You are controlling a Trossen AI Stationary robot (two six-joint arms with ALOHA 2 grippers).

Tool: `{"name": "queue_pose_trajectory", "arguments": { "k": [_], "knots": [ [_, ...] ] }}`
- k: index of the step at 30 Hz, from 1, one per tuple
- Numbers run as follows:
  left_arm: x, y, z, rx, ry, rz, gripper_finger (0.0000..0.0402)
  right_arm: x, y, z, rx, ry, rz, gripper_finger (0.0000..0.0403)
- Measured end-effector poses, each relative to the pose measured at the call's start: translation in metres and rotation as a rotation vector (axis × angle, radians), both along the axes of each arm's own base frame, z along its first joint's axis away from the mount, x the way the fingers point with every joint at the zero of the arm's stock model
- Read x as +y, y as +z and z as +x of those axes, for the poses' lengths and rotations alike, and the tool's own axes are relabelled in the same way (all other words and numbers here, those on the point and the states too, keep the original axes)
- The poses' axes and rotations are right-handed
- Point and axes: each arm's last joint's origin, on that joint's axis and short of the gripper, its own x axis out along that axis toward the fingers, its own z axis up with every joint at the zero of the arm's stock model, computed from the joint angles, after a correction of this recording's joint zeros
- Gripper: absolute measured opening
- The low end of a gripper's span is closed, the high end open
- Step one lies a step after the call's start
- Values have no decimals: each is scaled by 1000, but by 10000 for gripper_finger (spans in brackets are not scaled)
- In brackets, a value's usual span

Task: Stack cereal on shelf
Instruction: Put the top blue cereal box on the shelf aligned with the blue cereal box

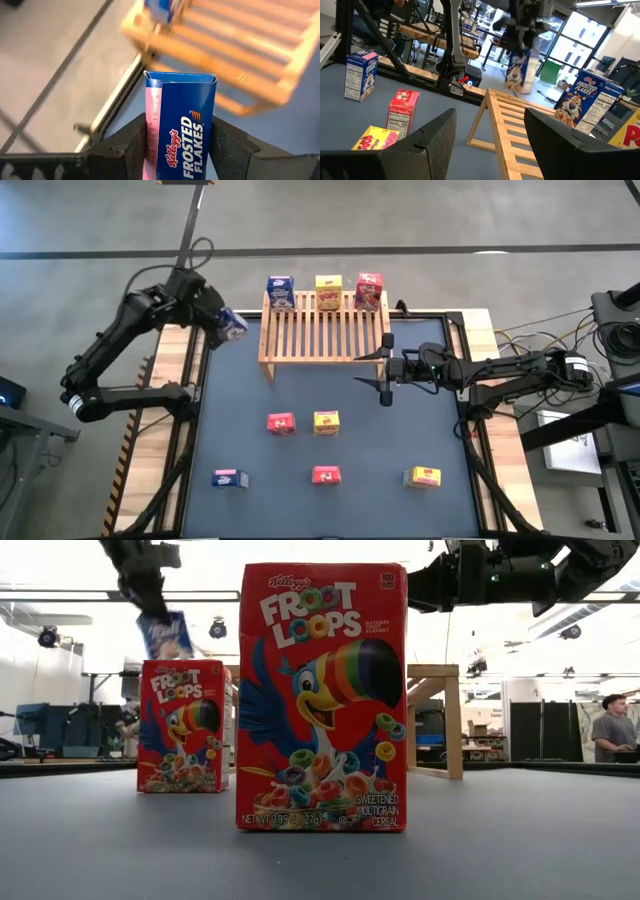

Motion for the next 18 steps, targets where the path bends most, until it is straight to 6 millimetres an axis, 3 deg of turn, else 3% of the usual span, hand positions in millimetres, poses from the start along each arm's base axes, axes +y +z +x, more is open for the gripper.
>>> {"name": "queue_pose_trajectory", "arguments": {
  "k": [6,18],
  "knots": [
    [-4,19,2,-63,-109,49,168,0,0,0,0,0,1,224],
    [5,25,21,-221,-257,43,168,0,0,0,0,0,6,224]
  ]
}}
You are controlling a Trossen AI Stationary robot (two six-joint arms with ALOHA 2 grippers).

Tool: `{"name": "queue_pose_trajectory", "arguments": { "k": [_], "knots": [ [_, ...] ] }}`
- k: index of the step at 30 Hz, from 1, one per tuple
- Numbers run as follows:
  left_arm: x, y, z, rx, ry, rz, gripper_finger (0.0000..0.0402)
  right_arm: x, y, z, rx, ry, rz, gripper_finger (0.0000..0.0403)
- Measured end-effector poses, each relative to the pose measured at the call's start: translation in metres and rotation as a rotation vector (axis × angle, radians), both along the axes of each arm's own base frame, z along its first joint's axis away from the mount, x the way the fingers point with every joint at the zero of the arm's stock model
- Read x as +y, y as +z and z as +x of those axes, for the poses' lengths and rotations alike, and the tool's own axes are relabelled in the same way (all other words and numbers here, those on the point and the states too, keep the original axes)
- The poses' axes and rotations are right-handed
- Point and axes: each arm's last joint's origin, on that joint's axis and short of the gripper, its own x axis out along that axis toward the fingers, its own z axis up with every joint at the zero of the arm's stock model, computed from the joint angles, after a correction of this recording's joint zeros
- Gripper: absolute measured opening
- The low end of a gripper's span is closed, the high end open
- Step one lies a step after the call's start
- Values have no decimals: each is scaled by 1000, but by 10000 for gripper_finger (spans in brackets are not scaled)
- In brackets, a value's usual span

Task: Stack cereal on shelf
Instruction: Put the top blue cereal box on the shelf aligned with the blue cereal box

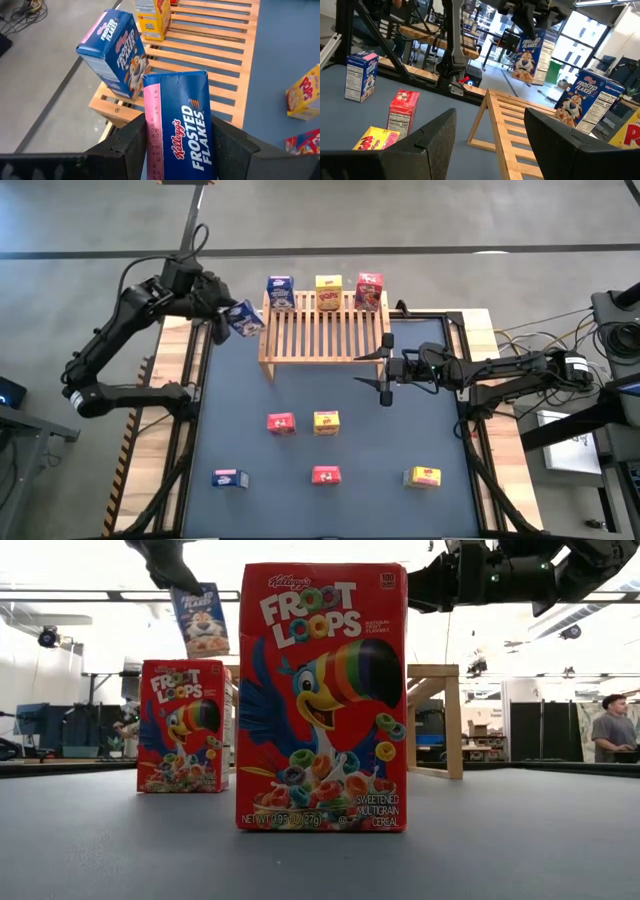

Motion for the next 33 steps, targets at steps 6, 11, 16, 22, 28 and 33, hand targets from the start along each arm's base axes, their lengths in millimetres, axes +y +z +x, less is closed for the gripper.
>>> {"name": "queue_pose_trajectory", "arguments": {
  "k": [6,11,16,22,28,33],
  "knots": [
    [11,4,10,11,-15,10,168,0,-1,0,15,-1,-6,224],
    [21,6,22,27,-34,9,168,0,-1,0,14,-1,-7,224],
    [25,8,33,56,-63,-20,168,0,-1,0,15,-1,-7,224],
    [29,12,45,78,-96,-17,168,0,-1,0,16,-1,-6,224],
    [35,14,58,87,-125,-13,168,0,-2,0,20,-1,-6,224],
    [41,5,74,127,-180,-16,168,0,-2,0,21,-1,-6,224]
  ]
}}
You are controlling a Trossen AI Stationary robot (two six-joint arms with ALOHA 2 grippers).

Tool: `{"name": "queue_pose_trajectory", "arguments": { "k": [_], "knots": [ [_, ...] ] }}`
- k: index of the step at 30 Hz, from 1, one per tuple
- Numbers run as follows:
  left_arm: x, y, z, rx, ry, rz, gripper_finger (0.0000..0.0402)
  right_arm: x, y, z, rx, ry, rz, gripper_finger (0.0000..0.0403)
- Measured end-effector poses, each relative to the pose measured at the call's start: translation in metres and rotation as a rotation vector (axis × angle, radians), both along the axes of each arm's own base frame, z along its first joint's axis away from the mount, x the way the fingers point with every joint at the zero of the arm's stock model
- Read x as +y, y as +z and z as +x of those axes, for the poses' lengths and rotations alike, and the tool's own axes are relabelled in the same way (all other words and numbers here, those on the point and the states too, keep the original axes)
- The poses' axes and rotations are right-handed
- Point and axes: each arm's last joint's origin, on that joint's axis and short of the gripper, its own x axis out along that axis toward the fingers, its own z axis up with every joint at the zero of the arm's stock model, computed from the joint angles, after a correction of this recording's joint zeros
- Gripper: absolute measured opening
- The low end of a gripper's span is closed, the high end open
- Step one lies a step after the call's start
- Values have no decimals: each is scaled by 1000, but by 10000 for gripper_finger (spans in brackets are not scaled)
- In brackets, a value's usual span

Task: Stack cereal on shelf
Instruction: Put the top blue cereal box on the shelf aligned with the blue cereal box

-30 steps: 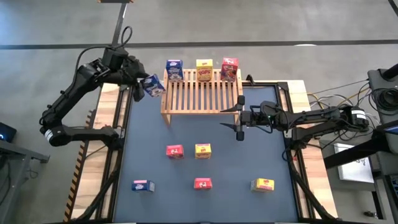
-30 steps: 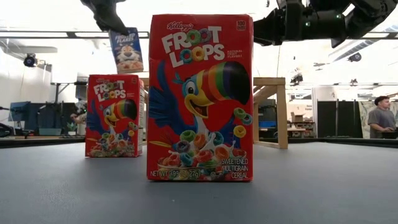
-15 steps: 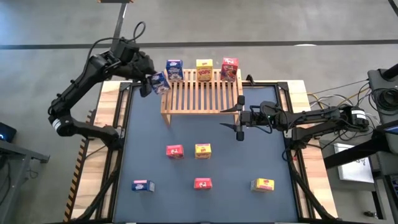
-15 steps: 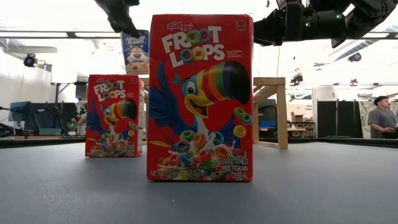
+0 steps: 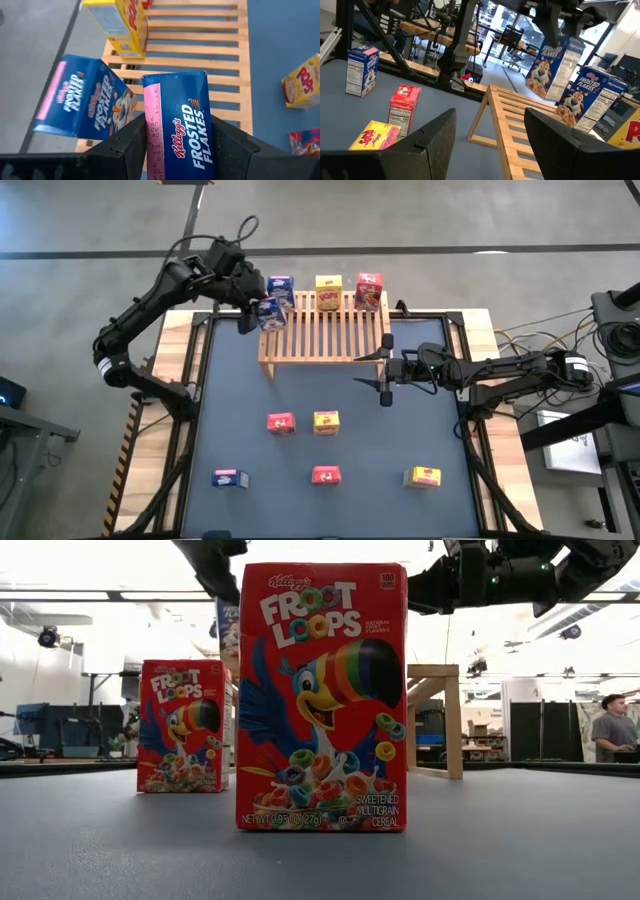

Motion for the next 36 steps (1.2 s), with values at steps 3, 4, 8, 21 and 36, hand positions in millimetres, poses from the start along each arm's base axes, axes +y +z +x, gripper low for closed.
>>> {"name": "queue_pose_trajectory", "arguments": {
  "k": [3,4,8,21,36],
  "knots": [
    [4,-6,6,20,-12,-8,168,0,0,0,0,0,0,224],
    [5,-7,8,25,-12,-13,168,0,0,0,0,0,1,224],
    [9,-12,12,38,-24,-13,168,0,-1,0,7,0,2,224],
    [14,-19,22,33,-98,-10,168,0,-1,0,7,0,2,224],
    [19,-25,29,28,-113,-22,170,0,-1,0,7,-1,2,224]
  ]
}}
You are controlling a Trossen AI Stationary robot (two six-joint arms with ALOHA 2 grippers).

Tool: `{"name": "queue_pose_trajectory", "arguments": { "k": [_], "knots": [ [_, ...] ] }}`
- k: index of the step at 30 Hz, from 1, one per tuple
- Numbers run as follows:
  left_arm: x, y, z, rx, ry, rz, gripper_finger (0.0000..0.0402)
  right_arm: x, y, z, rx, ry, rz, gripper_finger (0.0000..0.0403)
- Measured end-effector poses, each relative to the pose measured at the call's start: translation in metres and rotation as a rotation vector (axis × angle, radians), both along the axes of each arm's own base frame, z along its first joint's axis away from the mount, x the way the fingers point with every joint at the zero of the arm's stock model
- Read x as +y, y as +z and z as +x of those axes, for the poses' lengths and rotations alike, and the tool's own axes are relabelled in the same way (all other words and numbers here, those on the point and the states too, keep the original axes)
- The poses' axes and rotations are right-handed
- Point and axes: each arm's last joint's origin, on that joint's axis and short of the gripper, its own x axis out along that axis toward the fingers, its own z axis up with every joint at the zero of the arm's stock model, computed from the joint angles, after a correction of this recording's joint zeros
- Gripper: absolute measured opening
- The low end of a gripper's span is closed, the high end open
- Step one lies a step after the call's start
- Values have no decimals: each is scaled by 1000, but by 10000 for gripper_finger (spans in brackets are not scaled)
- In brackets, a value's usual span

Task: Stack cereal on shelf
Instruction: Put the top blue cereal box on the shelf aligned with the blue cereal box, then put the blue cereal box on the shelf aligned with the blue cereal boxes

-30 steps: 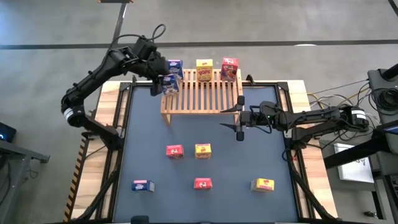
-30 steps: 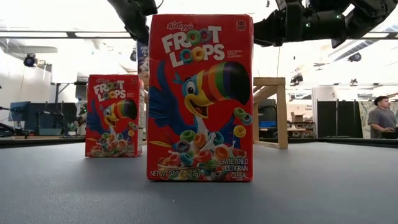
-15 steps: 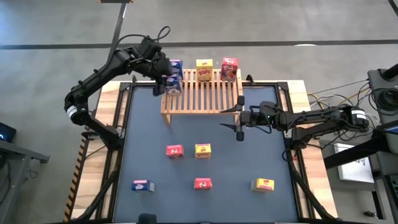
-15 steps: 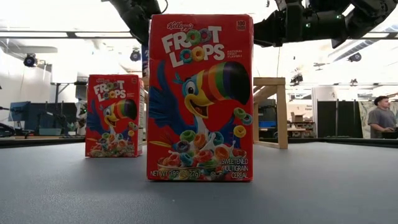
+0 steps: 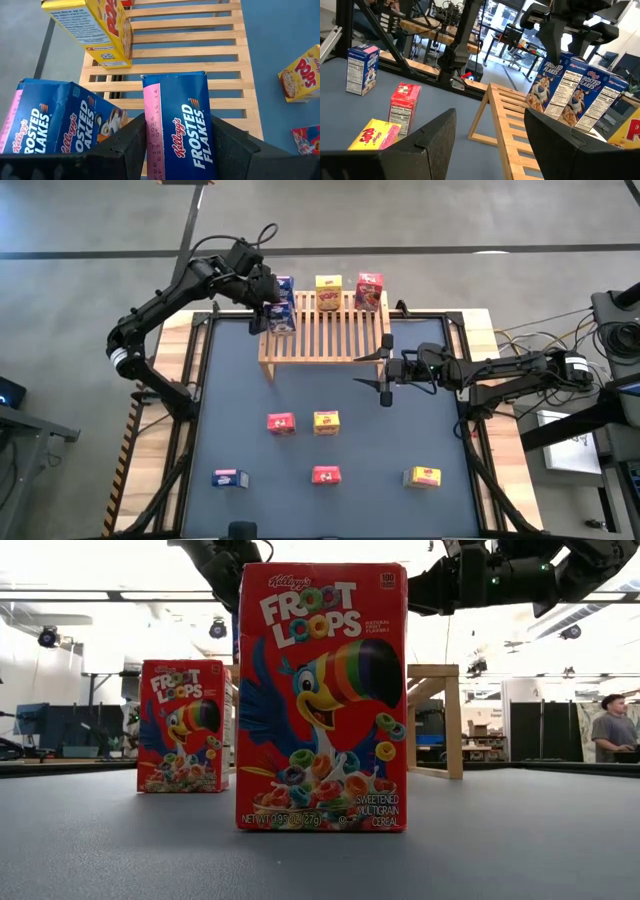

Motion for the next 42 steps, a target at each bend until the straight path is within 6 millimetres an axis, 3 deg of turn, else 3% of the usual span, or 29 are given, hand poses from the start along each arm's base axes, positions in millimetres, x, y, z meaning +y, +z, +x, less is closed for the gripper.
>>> {"name": "queue_pose_trajectory", "arguments": {
  "k": [13,25,36,42],
  "knots": [
    [0,2,-2,26,42,42,225,0,0,0,0,0,3,224],
    [-17,22,-20,-22,67,73,230,0,0,0,0,1,3,224],
    [-56,57,-66,-90,144,130,230,0,0,0,2,1,20,224],
    [-93,53,-84,-6,165,17,227,0,-2,0,17,1,43,224]
  ]
}}
